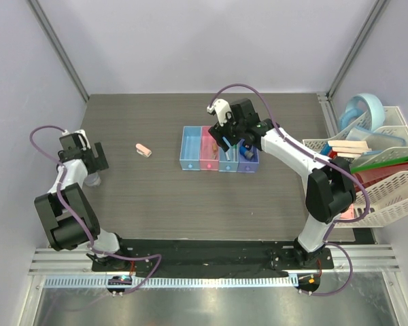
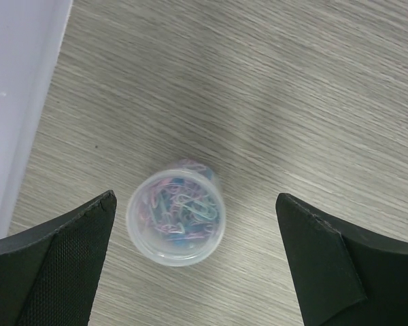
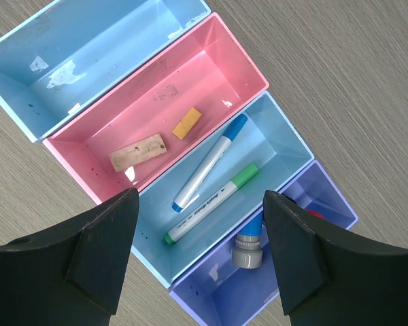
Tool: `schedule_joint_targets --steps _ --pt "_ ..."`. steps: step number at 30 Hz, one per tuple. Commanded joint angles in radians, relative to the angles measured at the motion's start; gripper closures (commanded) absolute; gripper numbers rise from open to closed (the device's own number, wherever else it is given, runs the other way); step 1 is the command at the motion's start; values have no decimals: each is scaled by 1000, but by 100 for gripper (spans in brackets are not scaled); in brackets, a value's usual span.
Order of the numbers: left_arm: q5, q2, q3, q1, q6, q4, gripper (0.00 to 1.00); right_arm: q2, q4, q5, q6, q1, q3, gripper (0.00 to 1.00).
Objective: Sort the stationery into containers
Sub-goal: Pick up the storage box at the corner of the board.
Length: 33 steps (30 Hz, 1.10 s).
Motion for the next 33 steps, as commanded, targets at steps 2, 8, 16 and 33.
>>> schedule_joint_targets --steps 2,8,16,33 --pt "21 -23 -20 31 26 52 0 -41 15 -12 12 2 -1 21" --pt "33 -24 -50 37 39 52 2 -37 17 -12 17 2 2 21" --pt "23 -23 -75 38 42 82 19 -41 20 -12 20 2 -11 22" --pt "36 40 -12 38 60 84 46 -52 23 -18 22 2 -29 22"
